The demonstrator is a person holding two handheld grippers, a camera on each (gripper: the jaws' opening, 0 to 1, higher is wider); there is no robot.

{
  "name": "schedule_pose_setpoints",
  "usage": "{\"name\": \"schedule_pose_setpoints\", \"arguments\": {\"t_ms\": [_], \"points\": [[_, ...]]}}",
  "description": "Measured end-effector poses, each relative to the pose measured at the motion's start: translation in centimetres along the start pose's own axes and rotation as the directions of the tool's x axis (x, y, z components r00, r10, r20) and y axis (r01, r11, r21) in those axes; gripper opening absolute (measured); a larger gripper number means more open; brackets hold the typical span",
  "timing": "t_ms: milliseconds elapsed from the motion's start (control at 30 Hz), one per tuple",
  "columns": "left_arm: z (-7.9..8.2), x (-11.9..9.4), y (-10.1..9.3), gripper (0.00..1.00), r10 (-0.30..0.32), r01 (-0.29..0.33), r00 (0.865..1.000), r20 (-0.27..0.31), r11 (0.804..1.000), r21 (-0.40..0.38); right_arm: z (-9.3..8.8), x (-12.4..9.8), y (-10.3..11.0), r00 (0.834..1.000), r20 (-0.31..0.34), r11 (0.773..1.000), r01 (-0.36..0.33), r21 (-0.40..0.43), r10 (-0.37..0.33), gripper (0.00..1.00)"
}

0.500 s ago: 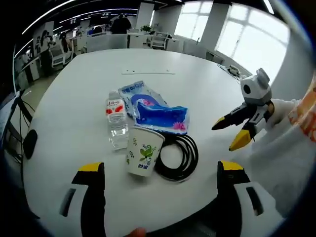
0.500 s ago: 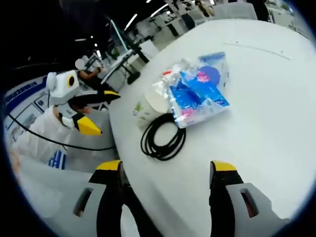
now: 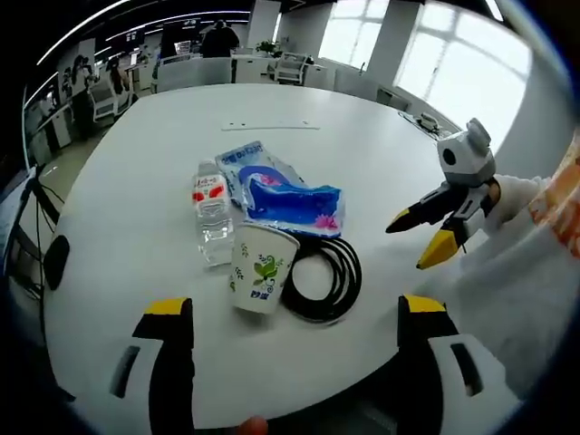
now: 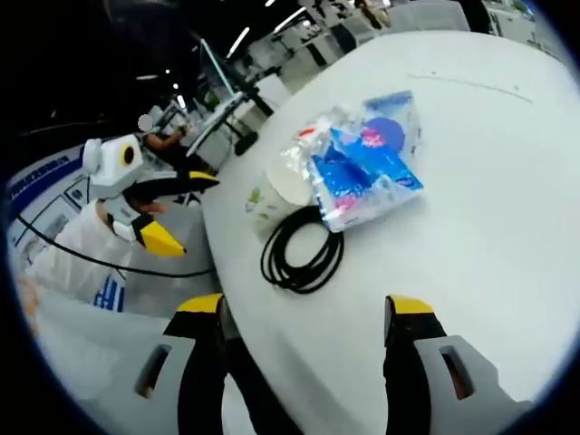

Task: Arrange the tabletop items into an orderly group along one side of the table until the central work area is clear of visible clutter.

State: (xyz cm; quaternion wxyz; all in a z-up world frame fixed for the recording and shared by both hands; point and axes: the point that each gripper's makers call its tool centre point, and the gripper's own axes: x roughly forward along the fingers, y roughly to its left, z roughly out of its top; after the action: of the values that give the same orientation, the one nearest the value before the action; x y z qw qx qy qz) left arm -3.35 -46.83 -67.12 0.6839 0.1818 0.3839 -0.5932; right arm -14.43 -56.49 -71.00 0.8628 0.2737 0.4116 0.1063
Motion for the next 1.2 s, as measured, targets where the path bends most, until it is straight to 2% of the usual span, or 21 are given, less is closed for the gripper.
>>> {"name": "schedule_pose_setpoints", "arguments": {"t_ms": [333,500,700,833,933,1033,1133,1200], "points": [[0.4,-0.3,-0.5,0.95,0.011,-0.011,1.000,0.014,1.000,-0.011,-0.3,-0.5,-0.4,1.000,-0.021,1.000,-0.006,0.018,0.007,0.67],[0.1,-0.8,-0.4,0.94,0.030,-0.029,0.999,0.017,0.999,-0.033,-0.2,-0.7,-0.2,0.999,-0.029,1.000,-0.018,0.015,0.018,0.67],[-0.3,-0.7,-0.8,0.94,0.037,-0.036,0.999,0.020,0.998,-0.058,-1.5,-1.2,-0.4,0.998,-0.060,1.000,-0.021,0.015,0.022,0.66],[0.0,0.1,-1.0,0.94,0.025,-0.024,0.999,0.020,0.998,-0.056,-1.4,-1.3,-1.1,0.998,-0.053,1.000,-0.014,0.019,0.015,0.66],[0.1,0.6,-1.1,0.94,-0.005,0.004,1.000,-0.015,1.000,-0.030,-1.1,-1.2,-1.4,0.999,-0.036,0.999,-0.009,0.044,0.011,0.66],[0.9,0.4,-0.8,0.95,0.000,0.000,1.000,-0.005,1.000,0.004,-0.9,-1.5,-1.1,1.000,-0.027,0.999,-0.015,0.043,0.016,0.66],[1.7,0.6,-0.1,0.94,0.000,0.001,1.000,0.029,0.999,-0.034,-0.9,-1.6,-1.0,1.000,-0.021,0.999,-0.015,0.032,0.016,0.66],[1.9,0.8,0.0,0.94,-0.009,0.011,0.999,0.032,0.999,-0.043,-1.3,-1.4,-1.2,0.999,-0.033,0.999,-0.014,0.042,0.016,0.65]]}}
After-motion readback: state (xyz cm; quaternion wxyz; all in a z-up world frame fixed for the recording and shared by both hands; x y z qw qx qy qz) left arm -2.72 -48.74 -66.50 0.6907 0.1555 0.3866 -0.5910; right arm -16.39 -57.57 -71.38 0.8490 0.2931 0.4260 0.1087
